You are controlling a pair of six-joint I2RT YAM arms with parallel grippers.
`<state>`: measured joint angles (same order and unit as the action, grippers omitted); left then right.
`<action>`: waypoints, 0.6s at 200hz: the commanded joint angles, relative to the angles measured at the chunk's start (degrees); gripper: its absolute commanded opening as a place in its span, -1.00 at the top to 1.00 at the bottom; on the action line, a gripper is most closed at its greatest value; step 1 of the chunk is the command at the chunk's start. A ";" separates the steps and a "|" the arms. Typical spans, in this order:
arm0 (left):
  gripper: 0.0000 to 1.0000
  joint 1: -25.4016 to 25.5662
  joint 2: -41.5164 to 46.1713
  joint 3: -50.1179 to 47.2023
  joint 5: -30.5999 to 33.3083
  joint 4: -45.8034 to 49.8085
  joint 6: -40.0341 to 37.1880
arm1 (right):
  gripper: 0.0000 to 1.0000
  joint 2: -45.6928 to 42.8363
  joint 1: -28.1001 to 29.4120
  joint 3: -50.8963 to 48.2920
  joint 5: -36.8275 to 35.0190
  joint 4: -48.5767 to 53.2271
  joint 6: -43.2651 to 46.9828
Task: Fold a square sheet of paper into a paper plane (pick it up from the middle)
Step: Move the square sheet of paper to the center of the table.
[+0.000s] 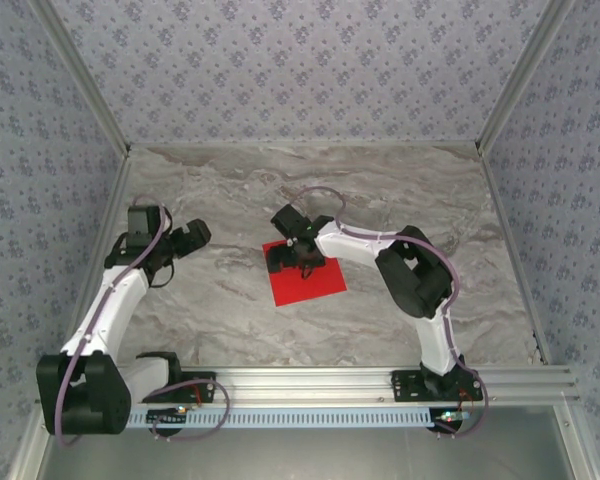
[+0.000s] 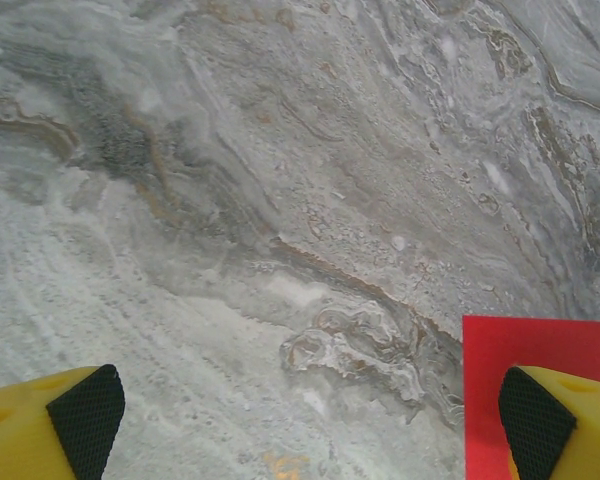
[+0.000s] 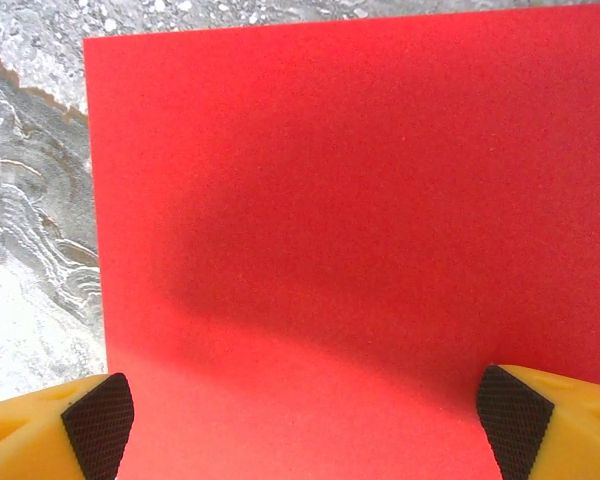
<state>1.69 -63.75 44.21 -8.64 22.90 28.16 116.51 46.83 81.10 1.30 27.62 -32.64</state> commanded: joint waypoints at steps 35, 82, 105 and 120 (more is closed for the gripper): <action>-0.98 4.51 -4.92 3.14 -1.39 -3.64 3.83 | -0.89 -3.60 -0.84 -12.05 2.48 1.00 -0.54; -0.98 7.89 -7.52 4.29 -1.32 -5.02 6.56 | -0.89 -11.84 -2.16 -27.80 1.27 -0.80 -0.32; -0.98 9.82 -7.96 3.53 -1.23 -6.77 8.63 | -0.89 -14.67 -3.25 -30.58 1.43 0.22 -0.06; -0.98 11.31 -8.15 2.78 -0.49 -8.06 10.27 | -0.90 -17.01 -3.67 -29.56 1.35 1.78 0.47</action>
<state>11.11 -71.59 46.52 -9.45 17.96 35.14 98.54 44.36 54.96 2.24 17.10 -31.92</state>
